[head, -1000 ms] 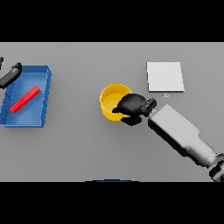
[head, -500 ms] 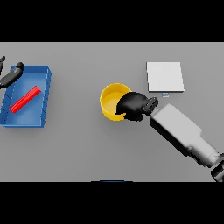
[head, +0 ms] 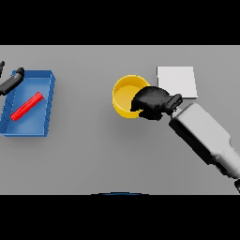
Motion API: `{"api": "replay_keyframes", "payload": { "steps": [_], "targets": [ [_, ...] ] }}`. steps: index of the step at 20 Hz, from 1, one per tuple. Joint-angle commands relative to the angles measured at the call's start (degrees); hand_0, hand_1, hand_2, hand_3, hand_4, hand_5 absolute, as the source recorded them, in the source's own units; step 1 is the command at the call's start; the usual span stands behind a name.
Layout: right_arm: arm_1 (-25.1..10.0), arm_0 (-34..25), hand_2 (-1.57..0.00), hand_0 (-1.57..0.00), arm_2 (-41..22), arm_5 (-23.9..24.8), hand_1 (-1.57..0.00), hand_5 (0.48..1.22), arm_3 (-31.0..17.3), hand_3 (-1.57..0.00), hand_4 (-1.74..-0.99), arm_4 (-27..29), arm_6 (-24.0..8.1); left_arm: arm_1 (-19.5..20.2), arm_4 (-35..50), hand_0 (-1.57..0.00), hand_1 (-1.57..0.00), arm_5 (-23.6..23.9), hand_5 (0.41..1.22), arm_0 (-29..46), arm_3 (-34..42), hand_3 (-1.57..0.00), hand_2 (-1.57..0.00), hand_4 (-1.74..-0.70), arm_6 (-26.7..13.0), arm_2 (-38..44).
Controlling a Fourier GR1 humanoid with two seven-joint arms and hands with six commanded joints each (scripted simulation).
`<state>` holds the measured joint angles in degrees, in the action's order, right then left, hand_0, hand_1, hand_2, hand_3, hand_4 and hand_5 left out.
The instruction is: Pick up the red beaker and tilt it to pour out 1 green nut into yellow bowl. Pick up the yellow bowl and place it on the metallic measuring scale.
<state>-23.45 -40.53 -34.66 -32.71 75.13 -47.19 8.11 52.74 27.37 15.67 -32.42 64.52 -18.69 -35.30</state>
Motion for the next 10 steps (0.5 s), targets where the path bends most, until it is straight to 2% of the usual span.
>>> {"api": "replay_keyframes", "payload": {
  "steps": [1, 3, 7, 10],
  "targets": [
    [-1.3, 0.2, -1.43, -1.56, 0.7, 0.3, -1.56, 1.219, 0.9, -1.19, -1.739, -0.2, 0.0, 0.1, -0.3, 0.0, 0.0, 0.0, 0.686, 0.0, -0.2, 0.0, 0.0, -0.72, 0.4, -0.1],
    [-2.2, 0.5, -1.48, -1.57, 1.7, 0.9, -1.57, 1.22, 1.7, -1.17, -1.74, -0.5, -1.7, 0.5, 0.0, 0.0, 0.0, 0.0, 0.686, 0.1, 0.9, 0.0, 0.0, -0.71, 0.4, 0.0],
    [-2.9, 0.0, -1.53, -1.56, 3.2, 1.7, -1.57, 1.22, 1.3, -1.16, -1.74, -0.8, -2.6, 0.6, 0.1, 0.0, 0.0, 0.7, 0.694, 0.9, 2.0, 0.0, 0.0, -0.72, 0.0, -0.2],
    [-4.8, -1.3, -1.53, -1.57, 4.7, 3.8, -1.57, 1.221, -1.3, -1.15, -1.741, -1.2, -0.6, 0.7, -0.1, 0.0, 0.0, 0.7, 0.71, 0.4, 1.5, 0.0, 0.0, -0.73, -0.5, -0.1]
  ]
}}
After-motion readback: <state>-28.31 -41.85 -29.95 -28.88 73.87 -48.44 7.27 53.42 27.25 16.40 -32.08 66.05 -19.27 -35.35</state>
